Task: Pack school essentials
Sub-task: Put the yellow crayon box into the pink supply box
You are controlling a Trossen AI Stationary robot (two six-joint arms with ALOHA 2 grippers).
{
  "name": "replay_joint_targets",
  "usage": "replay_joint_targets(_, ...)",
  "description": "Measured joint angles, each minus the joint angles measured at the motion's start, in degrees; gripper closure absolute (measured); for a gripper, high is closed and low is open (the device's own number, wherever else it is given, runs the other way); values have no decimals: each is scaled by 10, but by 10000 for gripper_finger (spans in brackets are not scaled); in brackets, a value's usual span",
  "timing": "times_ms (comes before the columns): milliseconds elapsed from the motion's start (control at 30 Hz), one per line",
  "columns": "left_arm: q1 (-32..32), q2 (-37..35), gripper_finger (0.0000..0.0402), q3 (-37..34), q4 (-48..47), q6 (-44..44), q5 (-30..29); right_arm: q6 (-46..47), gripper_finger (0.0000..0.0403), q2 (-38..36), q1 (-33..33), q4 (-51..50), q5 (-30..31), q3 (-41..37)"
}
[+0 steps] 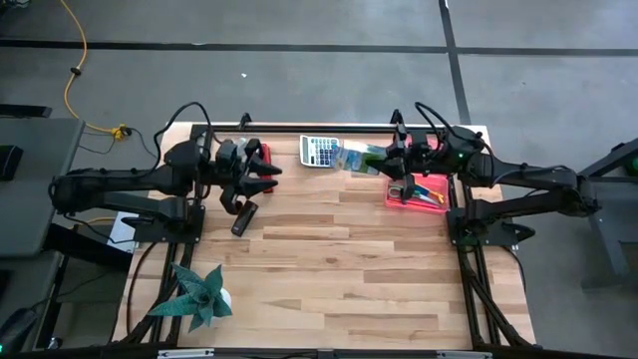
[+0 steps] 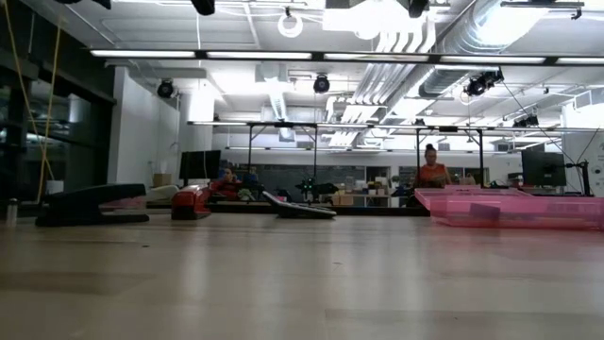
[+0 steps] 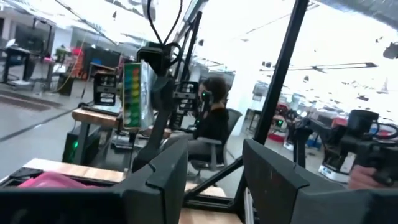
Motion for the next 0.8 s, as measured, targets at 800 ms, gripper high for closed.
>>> replay_joint_targets(800,-1,0,280,-1,-11,-9,2,76,338,-3,28,-744,277,99)
